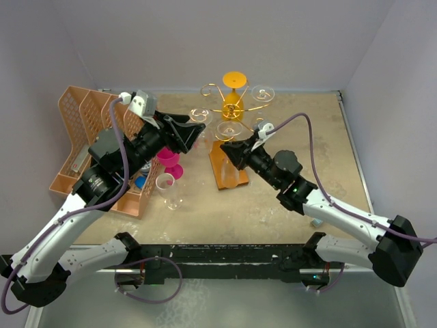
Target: Place the wine glass upside down on the wine glass rack
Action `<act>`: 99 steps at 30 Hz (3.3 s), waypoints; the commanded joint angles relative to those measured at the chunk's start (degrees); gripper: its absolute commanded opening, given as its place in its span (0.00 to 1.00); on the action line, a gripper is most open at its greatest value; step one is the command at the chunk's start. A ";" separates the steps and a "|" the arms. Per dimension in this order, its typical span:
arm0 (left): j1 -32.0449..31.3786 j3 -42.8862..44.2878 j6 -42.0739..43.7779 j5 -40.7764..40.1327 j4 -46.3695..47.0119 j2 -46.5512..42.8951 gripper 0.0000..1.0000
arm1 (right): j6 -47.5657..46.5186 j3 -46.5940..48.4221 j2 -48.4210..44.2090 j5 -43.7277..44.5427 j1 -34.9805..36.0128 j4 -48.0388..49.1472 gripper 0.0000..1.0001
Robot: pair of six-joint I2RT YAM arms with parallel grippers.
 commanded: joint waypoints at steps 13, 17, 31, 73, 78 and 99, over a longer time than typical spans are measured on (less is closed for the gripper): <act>0.10 1.30 -0.37 -12.27 -8.15 -2.11 0.62 | 0.04 -0.91 -5.22 -0.17 0.19 -0.24 0.53; 0.09 1.09 -1.31 -17.32 -13.28 -2.54 0.63 | -0.52 -1.94 -8.12 -1.87 0.15 -3.71 0.57; 0.19 -4.50 -7.51 -28.72 -27.56 3.51 0.52 | 2.51 4.87 -19.12 -0.70 0.21 -25.19 0.57; 10.60 -0.64 -5.04 -18.23 -23.36 18.21 0.00 | 21.14 8.24 -34.63 10.18 0.15 -24.64 0.54; 10.60 3.27 -7.01 -20.83 -26.32 12.49 0.00 | 21.51 8.64 -34.78 12.21 0.17 -24.63 0.54; 10.60 22.13 -16.56 -20.78 -7.56 1.05 0.00 | 36.54 10.53 -29.86 11.69 0.16 -9.82 0.56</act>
